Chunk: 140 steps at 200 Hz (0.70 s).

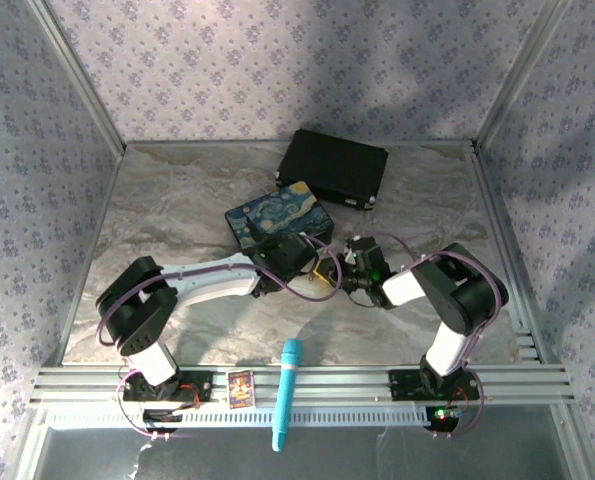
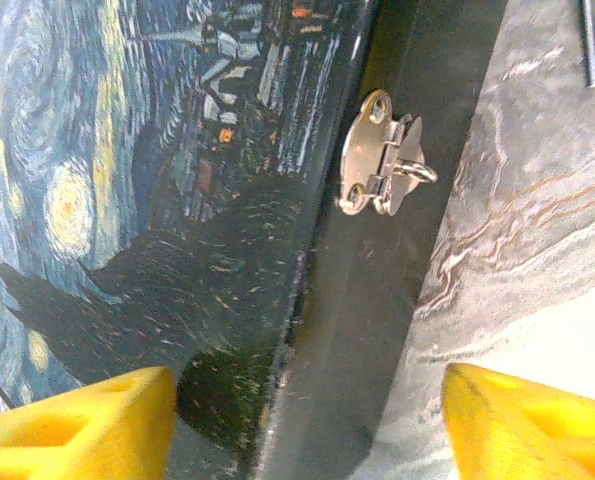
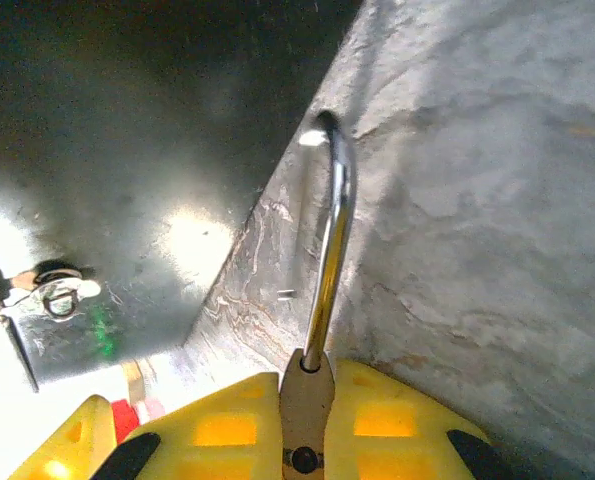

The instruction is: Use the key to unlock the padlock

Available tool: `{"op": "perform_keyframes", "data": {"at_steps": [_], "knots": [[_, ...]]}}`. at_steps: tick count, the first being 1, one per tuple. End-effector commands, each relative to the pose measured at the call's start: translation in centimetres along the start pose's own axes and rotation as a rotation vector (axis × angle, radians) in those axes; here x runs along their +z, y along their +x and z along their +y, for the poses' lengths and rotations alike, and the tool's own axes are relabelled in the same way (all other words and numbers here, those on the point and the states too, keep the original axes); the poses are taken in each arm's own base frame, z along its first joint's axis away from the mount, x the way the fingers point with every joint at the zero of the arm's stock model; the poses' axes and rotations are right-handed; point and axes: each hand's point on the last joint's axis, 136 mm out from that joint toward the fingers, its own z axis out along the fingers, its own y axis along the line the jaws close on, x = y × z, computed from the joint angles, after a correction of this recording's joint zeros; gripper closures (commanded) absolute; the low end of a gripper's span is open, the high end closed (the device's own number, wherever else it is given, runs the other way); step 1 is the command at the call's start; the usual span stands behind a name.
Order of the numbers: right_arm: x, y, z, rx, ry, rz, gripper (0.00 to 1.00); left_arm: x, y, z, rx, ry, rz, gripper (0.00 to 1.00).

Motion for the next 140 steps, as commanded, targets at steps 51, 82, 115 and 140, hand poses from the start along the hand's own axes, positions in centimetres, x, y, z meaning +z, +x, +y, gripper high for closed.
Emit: {"op": "perform_keyframes", "data": {"at_steps": [51,82,115,140], "knots": [[-6.0,6.5,-9.4,-0.002,0.496,0.494,1.0,-0.7,3.0,2.9,-0.103,-0.164,0.123,0.17],[-8.4,5.7,-9.8,-0.06,0.581,0.52,0.99,-0.5,3.9,3.9,-0.142,-0.201,0.137,0.17],[-10.3,5.4,-10.2,-0.135,0.665,0.545,0.89,0.0,5.5,5.4,-0.194,-0.225,0.162,0.16],[-10.3,5.0,-9.8,-0.152,0.659,0.536,0.85,0.4,6.5,6.6,-0.237,-0.221,0.163,0.16]]}}
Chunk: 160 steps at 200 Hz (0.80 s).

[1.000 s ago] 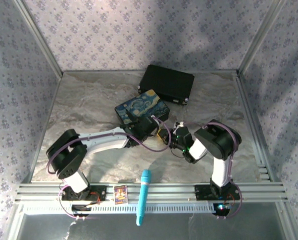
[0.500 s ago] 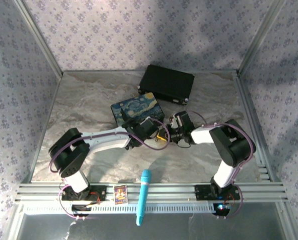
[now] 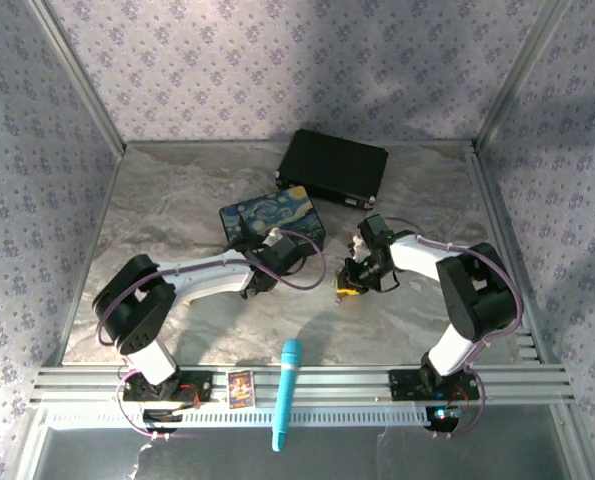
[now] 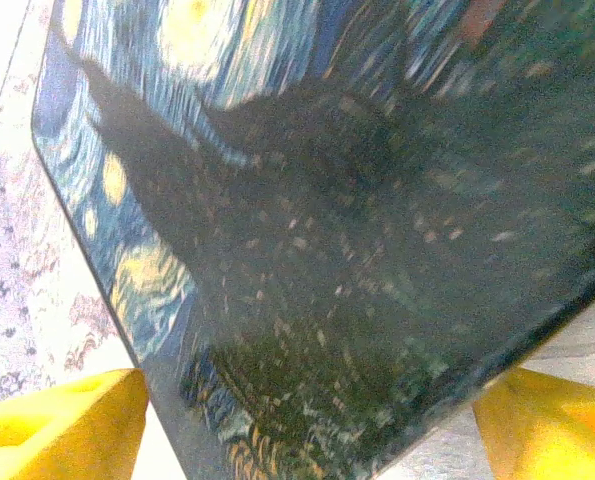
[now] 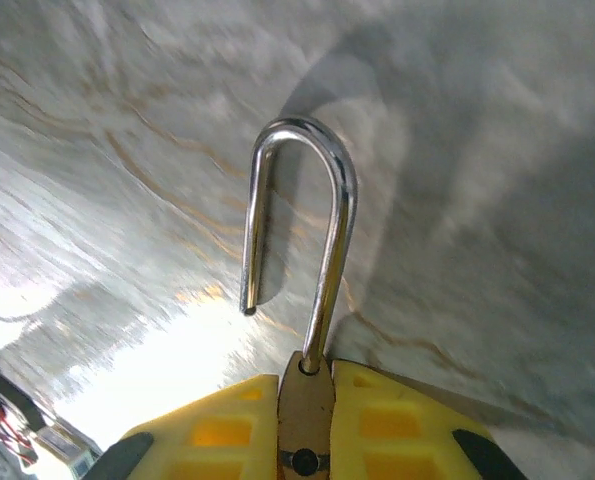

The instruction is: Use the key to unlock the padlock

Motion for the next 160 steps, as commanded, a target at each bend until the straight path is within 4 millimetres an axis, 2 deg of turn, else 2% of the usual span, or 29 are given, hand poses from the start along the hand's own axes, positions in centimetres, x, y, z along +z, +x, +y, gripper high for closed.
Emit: {"op": "perform_keyframes", "data": {"at_steps": [1,15,35,84,108,130,135,142,143,146,160], "knots": [[-0.1,4.2,-5.3,0.041,0.234,0.144,0.85,0.2,0.4,2.1,-0.065,-0.024,-0.006,0.16],[-0.2,3.9,-5.2,0.033,0.239,0.141,0.8,0.5,0.7,2.8,-0.072,-0.032,0.0,0.16],[-0.9,3.5,-5.2,0.016,0.265,0.114,0.66,0.6,1.0,3.2,-0.08,-0.028,-0.002,0.16],[-2.2,2.9,-4.5,-0.018,0.285,0.062,0.59,0.1,1.0,3.7,-0.133,-0.008,-0.023,0.16],[-3.3,2.4,-4.2,-0.05,0.311,0.006,0.48,-0.5,1.4,4.3,-0.161,-0.003,-0.025,0.16],[-5.3,0.6,-3.1,-0.107,0.313,-0.134,0.33,-1.6,1.5,4.4,-0.213,0.058,-0.068,0.15],[-6.0,0.0,-2.8,-0.123,0.319,-0.176,0.22,-2.0,1.5,4.4,-0.231,0.079,-0.085,0.15],[-7.1,-0.8,-2.5,-0.138,0.334,-0.233,0.15,-2.6,1.5,4.5,-0.261,0.106,-0.111,0.15],[-7.2,-0.8,-2.4,-0.14,0.333,-0.24,0.13,-2.7,1.4,4.5,-0.265,0.112,-0.115,0.14],[-7.8,-1.2,-2.2,-0.145,0.34,-0.267,0.03,-3.0,1.4,4.6,-0.279,0.124,-0.126,0.03],[-10.3,-2.8,-1.2,-0.17,0.356,-0.396,0.01,-4.1,1.2,5.0,-0.334,0.171,-0.174,0.0]]}}
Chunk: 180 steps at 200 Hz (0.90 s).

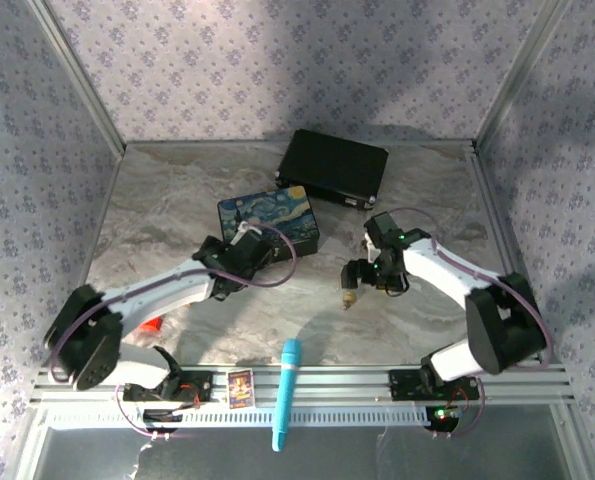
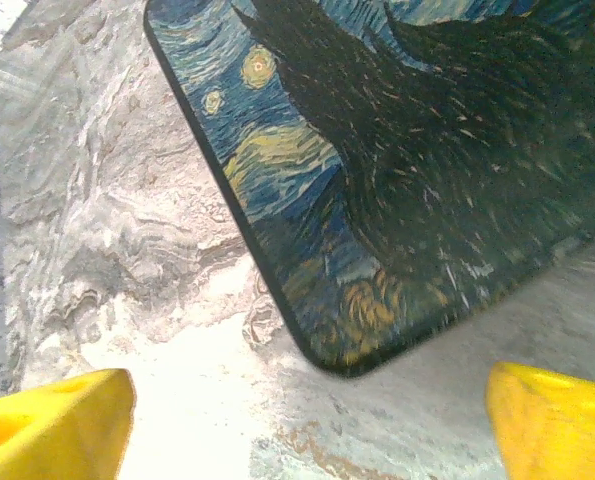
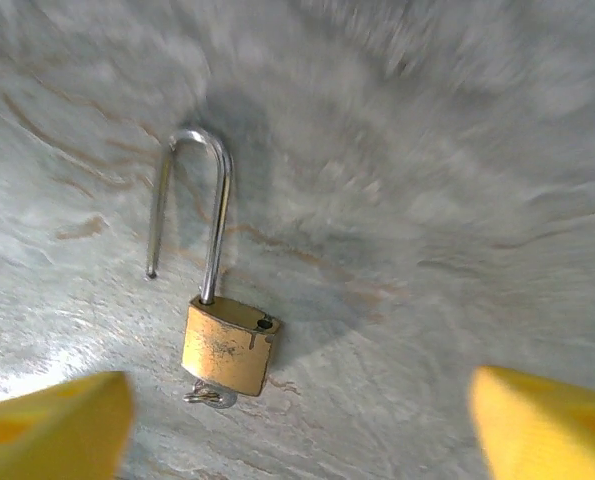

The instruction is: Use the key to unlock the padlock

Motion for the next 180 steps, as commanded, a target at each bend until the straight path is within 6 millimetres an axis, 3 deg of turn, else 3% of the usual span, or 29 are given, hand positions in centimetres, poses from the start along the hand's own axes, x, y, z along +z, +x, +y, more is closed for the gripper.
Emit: {"op": "perform_keyframes", "data": {"at_steps": [1,27,44,77,91,102,116,132,159,180], "knots": [[-3.8,-3.6,-0.5,-0.024,0.085,-0.217,0.01,-1.9,-1.0,0.2,-0.118,0.102,-0.076,0.0],[-8.3,-7.4,0.1,-0.049,0.081,-0.463,0.01,-3.2,-2.5,1.7,-0.251,0.189,-0.144,0.0],[-10.5,-9.2,0.1,-0.102,0.091,-0.594,0.01,-2.8,-3.6,4.6,-0.38,0.129,-0.185,0.0],[-13.1,-12.0,-4.0,-0.109,0.263,-0.822,0.01,-0.7,-4.0,10.7,-0.588,-0.043,-0.235,0.0],[-12.6,-12.3,-6.2,-0.144,0.351,-0.879,0.01,1.4,-2.8,13.4,-0.671,-0.126,-0.218,0.0],[-12.2,-12.3,-7.7,-0.158,0.396,-0.911,0.01,2.6,-2.8,14.3,-0.617,-0.159,-0.259,0.0],[-11.7,-12.4,-10.3,-0.101,0.443,-0.944,0.02,4.0,-2.1,15.8,-0.6,-0.228,-0.303,0.0],[-10.6,-12.4,-13.0,-0.016,0.43,-0.957,0.02,5.8,0.1,17.8,-0.693,-0.265,-0.263,0.0],[-8.7,-12.3,-16.1,0.016,0.416,-0.989,0.02,8.4,3.4,19.2,-0.749,-0.295,-0.248,0.0],[-7.6,-12.3,-17.0,0.001,0.404,-1.006,0.03,9.8,4.0,19.0,-0.775,-0.233,-0.319,0.0]]}}
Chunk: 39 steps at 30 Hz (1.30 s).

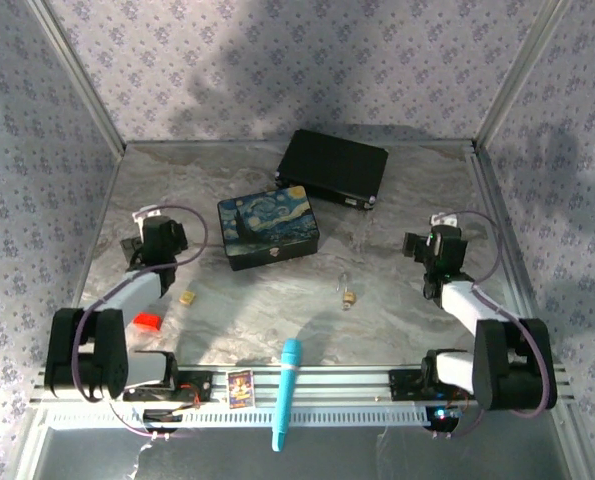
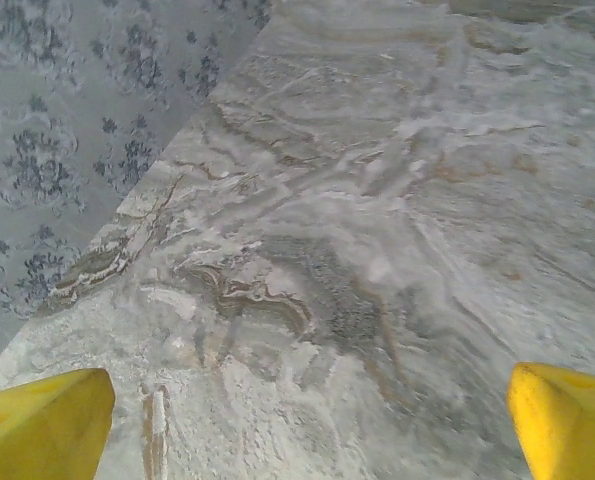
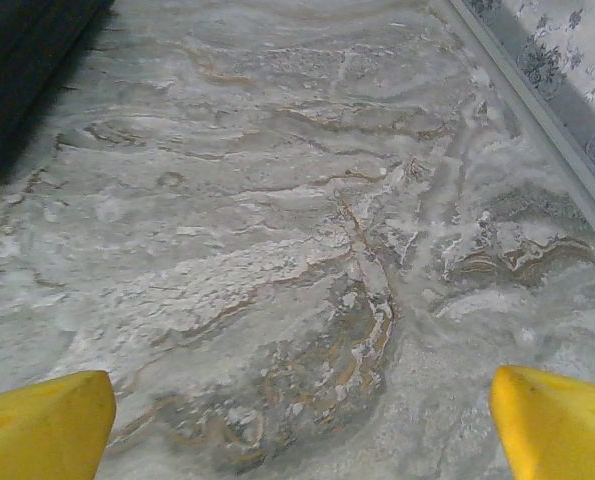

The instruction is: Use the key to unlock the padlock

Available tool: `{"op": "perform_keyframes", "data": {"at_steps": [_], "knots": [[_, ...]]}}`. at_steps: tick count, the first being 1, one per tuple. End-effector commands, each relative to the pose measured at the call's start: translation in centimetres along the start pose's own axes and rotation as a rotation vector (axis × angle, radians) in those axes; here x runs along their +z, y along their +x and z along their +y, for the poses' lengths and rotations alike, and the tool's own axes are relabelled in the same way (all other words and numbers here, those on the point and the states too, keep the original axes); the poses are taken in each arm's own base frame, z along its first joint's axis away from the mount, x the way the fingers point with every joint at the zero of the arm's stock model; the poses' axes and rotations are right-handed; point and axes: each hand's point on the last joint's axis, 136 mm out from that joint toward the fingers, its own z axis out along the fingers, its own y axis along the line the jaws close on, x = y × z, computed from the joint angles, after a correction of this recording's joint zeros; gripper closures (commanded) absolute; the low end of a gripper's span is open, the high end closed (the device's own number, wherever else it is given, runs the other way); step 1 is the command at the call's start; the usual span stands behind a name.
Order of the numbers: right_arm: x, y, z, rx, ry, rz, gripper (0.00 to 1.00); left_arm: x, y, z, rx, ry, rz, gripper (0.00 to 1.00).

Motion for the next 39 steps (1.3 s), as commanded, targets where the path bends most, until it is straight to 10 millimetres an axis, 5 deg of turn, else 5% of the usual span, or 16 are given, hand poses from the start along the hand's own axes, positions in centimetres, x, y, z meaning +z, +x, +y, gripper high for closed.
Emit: {"op": "perform_keyframes", "data": {"at_steps": [1,7,14,39], "knots": [[0.6,-2.4,0.3,-0.002,-0.053,-0.154,0.03,0.8,-1.9,-1.1,-0.074,0.122,-0.141,0.0],[2.0,-2.0,-0.4,0.067,-0.083,-0.174,0.03,2.3,-1.1,-2.1,-0.077,0.22,-0.13,0.0],[4.0,-1.3,2.1,-0.023,-0.147,-0.11,0.01,2.3,-0.2,-5.7,0.013,0.392,-0.186,0.0],[3.9,-1.0,2.6,-0.056,-0.151,-0.123,0.01,2.4,0.3,-6.1,0.058,0.358,-0.147,0.0]]}}
